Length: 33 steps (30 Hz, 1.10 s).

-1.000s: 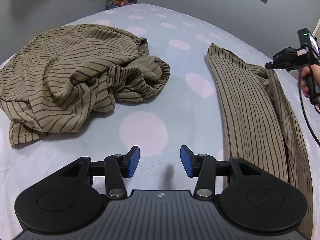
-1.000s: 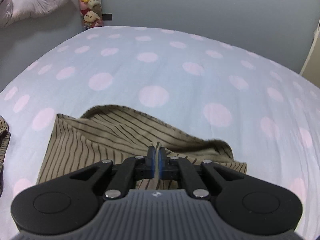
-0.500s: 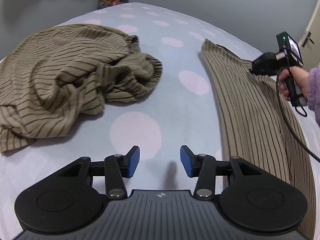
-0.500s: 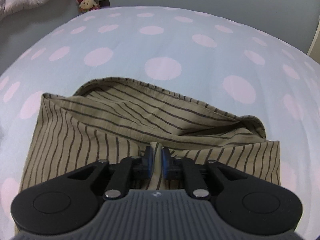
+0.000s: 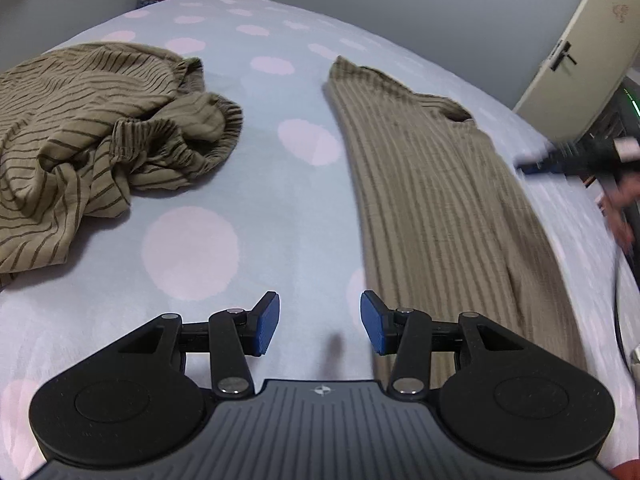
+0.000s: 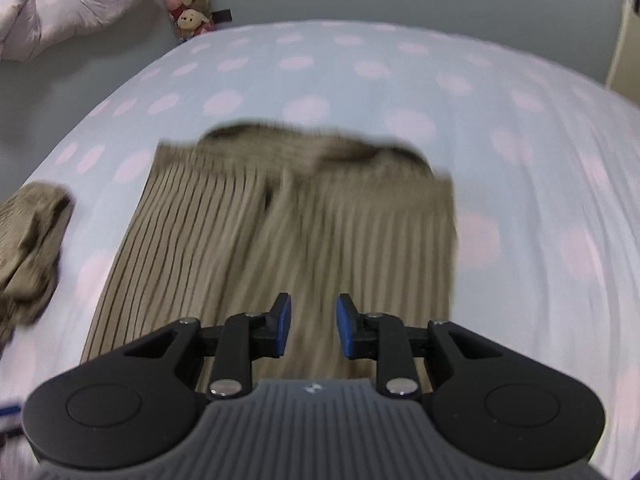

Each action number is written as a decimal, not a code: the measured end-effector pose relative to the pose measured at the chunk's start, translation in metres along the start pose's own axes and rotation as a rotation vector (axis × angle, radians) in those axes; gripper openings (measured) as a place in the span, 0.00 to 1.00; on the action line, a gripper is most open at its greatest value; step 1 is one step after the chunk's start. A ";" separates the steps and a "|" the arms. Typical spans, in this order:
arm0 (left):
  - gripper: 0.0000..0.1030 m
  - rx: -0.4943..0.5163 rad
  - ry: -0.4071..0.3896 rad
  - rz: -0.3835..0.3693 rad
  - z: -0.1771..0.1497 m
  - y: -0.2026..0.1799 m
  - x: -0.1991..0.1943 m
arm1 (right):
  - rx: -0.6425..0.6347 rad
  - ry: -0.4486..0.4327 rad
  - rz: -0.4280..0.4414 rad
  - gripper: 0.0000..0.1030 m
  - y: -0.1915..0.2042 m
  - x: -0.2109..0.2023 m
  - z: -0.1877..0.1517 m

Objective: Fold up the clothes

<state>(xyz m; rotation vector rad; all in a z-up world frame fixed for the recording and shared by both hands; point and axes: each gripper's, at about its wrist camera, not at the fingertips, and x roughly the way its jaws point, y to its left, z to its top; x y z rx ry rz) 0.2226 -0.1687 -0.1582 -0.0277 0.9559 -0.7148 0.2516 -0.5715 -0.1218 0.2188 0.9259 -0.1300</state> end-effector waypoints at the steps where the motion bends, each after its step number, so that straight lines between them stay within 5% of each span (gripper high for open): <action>1: 0.41 0.006 -0.001 -0.006 -0.002 -0.003 -0.005 | 0.017 0.011 0.012 0.27 -0.005 -0.013 -0.022; 5: 0.43 0.012 0.026 -0.036 -0.015 -0.013 -0.020 | 0.056 0.053 0.044 0.28 -0.016 -0.057 -0.101; 8: 0.44 0.021 0.079 -0.034 -0.028 -0.023 -0.025 | 0.085 0.113 0.076 0.41 -0.022 -0.087 -0.156; 14: 0.44 0.122 0.138 -0.071 -0.059 -0.051 -0.045 | 0.051 0.149 0.125 0.41 -0.013 -0.141 -0.235; 24: 0.48 0.349 0.230 -0.040 -0.104 -0.098 -0.083 | -0.306 0.154 0.131 0.53 0.044 -0.175 -0.285; 33: 0.48 0.192 0.358 0.013 -0.114 -0.074 -0.056 | -0.114 0.292 0.137 0.56 0.022 -0.147 -0.284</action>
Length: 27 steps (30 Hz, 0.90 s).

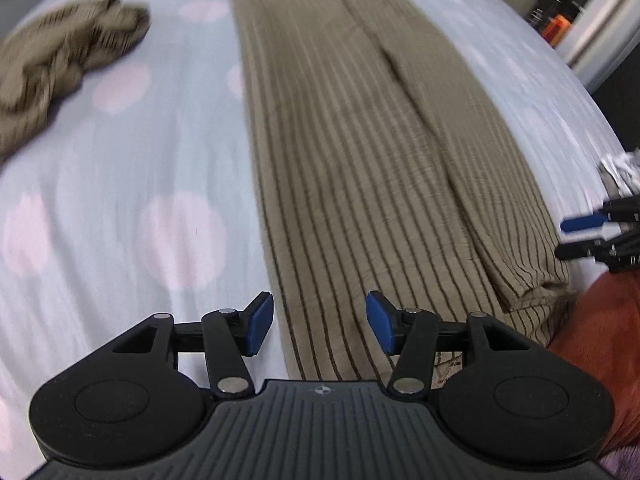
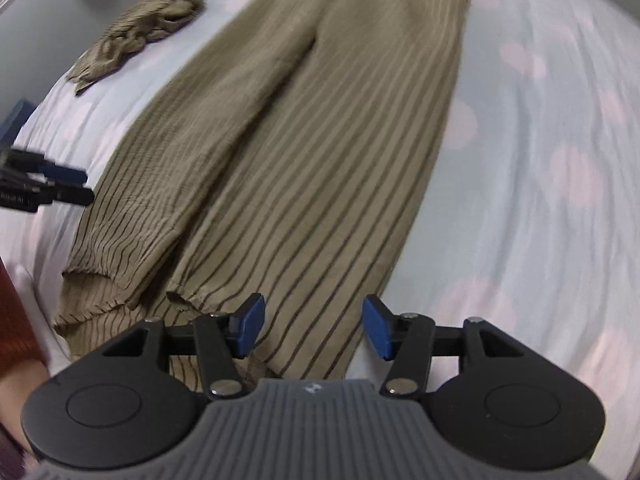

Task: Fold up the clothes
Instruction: 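Grasp the strip hem with both grippers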

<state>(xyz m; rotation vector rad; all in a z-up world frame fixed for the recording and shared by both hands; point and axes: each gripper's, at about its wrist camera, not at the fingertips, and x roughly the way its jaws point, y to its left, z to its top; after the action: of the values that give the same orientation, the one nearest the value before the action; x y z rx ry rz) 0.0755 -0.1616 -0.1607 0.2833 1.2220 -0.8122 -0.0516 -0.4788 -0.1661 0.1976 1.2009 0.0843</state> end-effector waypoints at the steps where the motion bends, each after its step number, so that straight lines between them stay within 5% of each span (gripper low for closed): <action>1: 0.48 -0.015 0.012 0.000 0.000 0.002 0.002 | 0.025 0.012 0.010 0.56 -0.004 0.003 0.001; 18: 0.48 -0.063 0.239 -0.103 -0.015 0.006 0.026 | 0.090 0.232 0.147 0.55 -0.005 0.028 -0.003; 20: 0.47 -0.056 0.252 -0.109 -0.016 0.004 0.027 | 0.089 0.228 0.151 0.48 -0.004 0.027 -0.004; 22: 0.42 -0.049 0.258 -0.112 -0.015 0.002 0.026 | 0.089 0.223 0.156 0.18 -0.004 0.027 -0.005; 23: 0.29 -0.055 0.256 -0.124 -0.015 0.003 0.026 | 0.094 0.207 0.168 0.11 -0.006 0.024 -0.005; 25: 0.12 -0.072 0.249 -0.152 -0.016 0.005 0.024 | 0.112 0.154 0.216 0.07 -0.010 0.016 -0.007; 27: 0.07 -0.091 0.217 -0.202 -0.015 0.010 0.019 | 0.158 0.090 0.271 0.06 -0.019 0.007 -0.011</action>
<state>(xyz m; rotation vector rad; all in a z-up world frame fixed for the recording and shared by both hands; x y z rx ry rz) 0.0733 -0.1533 -0.1851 0.1778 1.5047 -0.9141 -0.0599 -0.4950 -0.1798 0.4995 1.2653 0.2377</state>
